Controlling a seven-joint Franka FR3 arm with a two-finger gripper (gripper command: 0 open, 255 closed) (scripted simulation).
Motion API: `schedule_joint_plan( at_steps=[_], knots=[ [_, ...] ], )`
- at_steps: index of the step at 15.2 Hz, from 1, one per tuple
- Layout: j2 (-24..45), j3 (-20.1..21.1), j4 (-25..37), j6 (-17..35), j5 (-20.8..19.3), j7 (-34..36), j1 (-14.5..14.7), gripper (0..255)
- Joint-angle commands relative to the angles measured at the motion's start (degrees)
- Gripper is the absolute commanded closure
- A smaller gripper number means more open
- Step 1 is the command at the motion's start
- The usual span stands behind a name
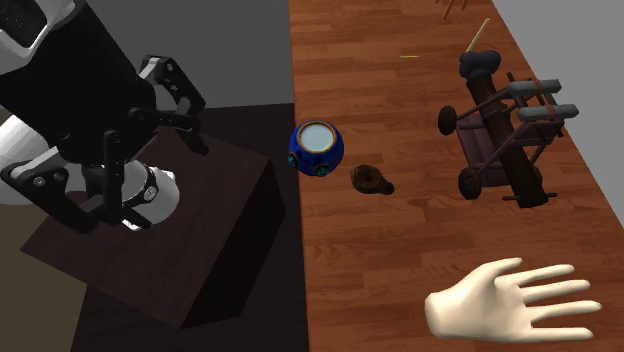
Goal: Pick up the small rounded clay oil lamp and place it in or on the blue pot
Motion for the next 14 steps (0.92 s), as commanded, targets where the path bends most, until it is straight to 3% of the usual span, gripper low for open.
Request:
schedule_joint_plan(
  at_steps=[1, 14],
  knots=[
    [0.0, 0.0, 0.0, 0.0, 0.0, 0.0, 0.0, 0],
    [14.06, 9.67, -8.48, 20.33, 2.65, 13.41, 1.91, 0]
  ],
)
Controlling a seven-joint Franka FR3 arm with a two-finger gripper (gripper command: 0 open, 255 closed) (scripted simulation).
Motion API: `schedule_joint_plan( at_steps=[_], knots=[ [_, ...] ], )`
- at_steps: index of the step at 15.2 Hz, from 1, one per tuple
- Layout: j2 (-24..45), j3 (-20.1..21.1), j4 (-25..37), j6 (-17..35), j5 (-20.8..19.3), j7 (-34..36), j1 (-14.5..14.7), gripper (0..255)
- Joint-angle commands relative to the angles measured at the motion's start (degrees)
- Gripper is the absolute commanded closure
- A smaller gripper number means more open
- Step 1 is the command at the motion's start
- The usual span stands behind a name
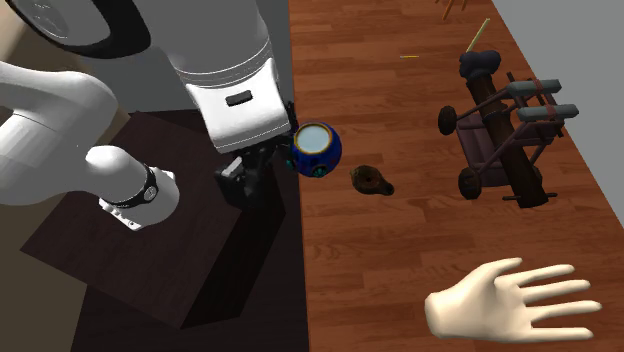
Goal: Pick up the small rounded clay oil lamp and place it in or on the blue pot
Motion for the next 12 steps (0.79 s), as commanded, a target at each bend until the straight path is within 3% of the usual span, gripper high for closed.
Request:
schedule_joint_plan(
  at_steps=[1, 7, 12],
  knots=[
    [3.6, 1.7, -0.32, 3.64, 0.01, 2.39, 0.1, 0],
    [14.68, 6.53, 0.72, 12.48, -1.73, 9.7, -0.22, 0],
    [25.38, 10.3, 3.86, 18.51, -6.03, 17.18, -0.97, 0]
  ],
)
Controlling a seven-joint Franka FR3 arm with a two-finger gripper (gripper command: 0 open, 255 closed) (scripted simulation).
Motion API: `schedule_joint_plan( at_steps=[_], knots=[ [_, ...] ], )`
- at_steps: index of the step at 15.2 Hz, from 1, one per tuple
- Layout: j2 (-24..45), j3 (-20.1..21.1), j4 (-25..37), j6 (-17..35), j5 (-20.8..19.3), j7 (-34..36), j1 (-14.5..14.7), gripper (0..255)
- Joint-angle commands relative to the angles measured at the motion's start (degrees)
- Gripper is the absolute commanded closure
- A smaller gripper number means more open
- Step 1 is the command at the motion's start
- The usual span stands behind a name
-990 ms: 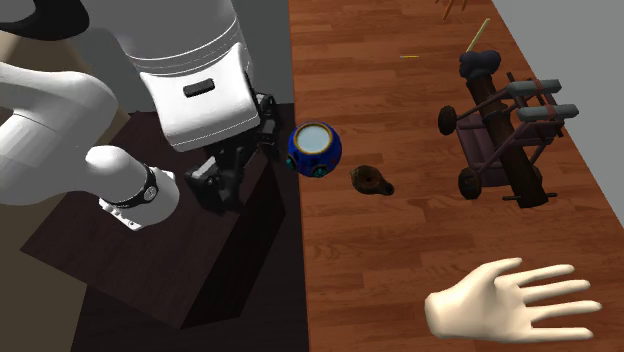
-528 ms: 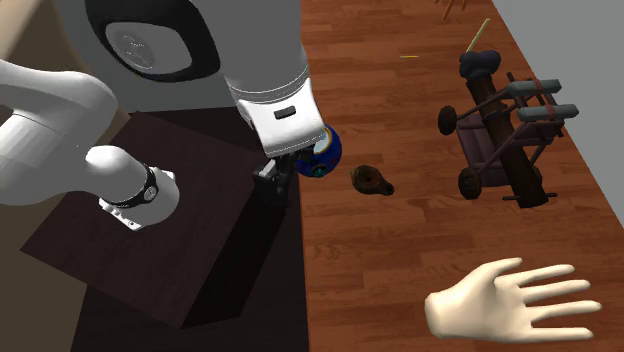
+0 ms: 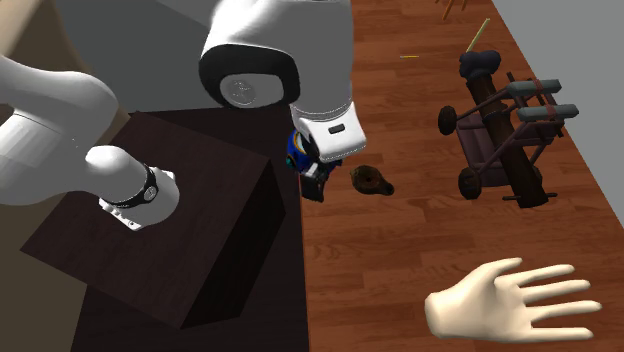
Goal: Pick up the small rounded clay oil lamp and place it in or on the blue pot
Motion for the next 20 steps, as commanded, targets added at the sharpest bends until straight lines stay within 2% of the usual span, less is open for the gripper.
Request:
schedule_joint_plan(
  at_steps=[1, 6, 12, 16, 20],
  knots=[
    [5.42, 1.53, 2.01, 2.62, -2.62, 3.74, -0.36, 0],
    [17.18, 3.03, 7.67, 6.19, -10.17, 12.68, 0.44, 0],
    [31.28, 1.43, 16.94, 7.9, -18.56, 21.86, 4.47, 0],
    [40.36, -0.42, 24.44, 8.03, -22.08, 25.89, 7.93, 0],
    [49.35, -2.13, 33.04, 7.51, -23.98, 28.32, 11.31, 0]
  ],
)
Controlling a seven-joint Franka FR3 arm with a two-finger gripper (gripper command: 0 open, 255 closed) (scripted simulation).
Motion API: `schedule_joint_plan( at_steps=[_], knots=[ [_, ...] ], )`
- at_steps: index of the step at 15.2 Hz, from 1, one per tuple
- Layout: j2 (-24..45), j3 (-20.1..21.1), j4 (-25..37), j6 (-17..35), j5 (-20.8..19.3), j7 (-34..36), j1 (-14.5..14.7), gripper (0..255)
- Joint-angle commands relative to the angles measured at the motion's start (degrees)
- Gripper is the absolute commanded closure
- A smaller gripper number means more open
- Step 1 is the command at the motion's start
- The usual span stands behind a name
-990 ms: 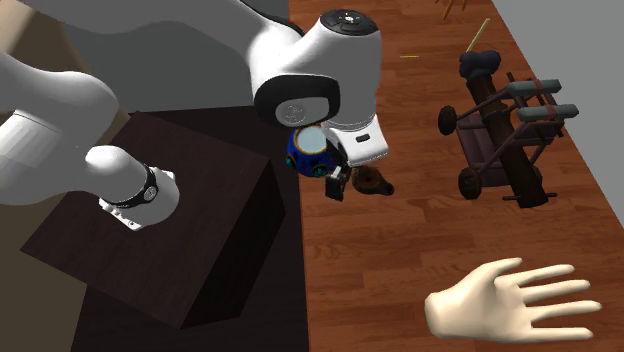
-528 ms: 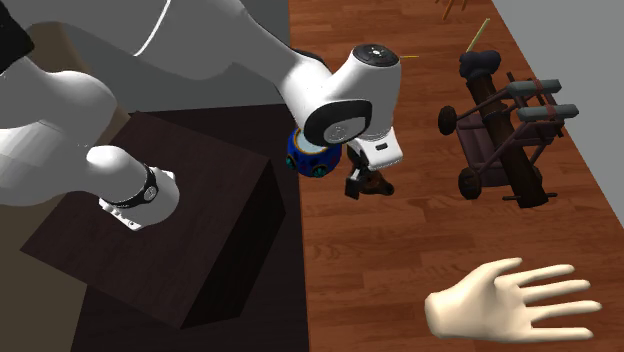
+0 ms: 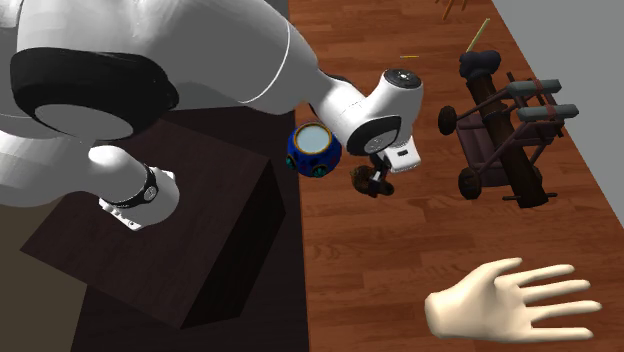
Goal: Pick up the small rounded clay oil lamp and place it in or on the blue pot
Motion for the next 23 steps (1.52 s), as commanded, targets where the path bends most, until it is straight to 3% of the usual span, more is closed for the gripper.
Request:
schedule_joint_plan(
  at_steps=[1, 5, 13, 20, 21, 23],
  knots=[
    [4.54, -0.81, 4.23, -0.21, -0.88, 1.55, 1.99, 0],
    [12.76, -1.9, 13.34, -1.51, -1.26, 2.27, 4.72, 0],
    [17.76, -3.43, 16.06, 0.98, -2.5, 2.76, 5.26, 0],
    [17.75, -3.43, 16.05, 0.97, -2.5, 2.77, 5.26, 0],
    [17.75, -3.43, 16.05, 0.97, -2.5, 2.77, 5.26, 255],
    [17.75, -3.43, 16.06, 0.98, -2.5, 2.76, 5.26, 255]
  ],
)
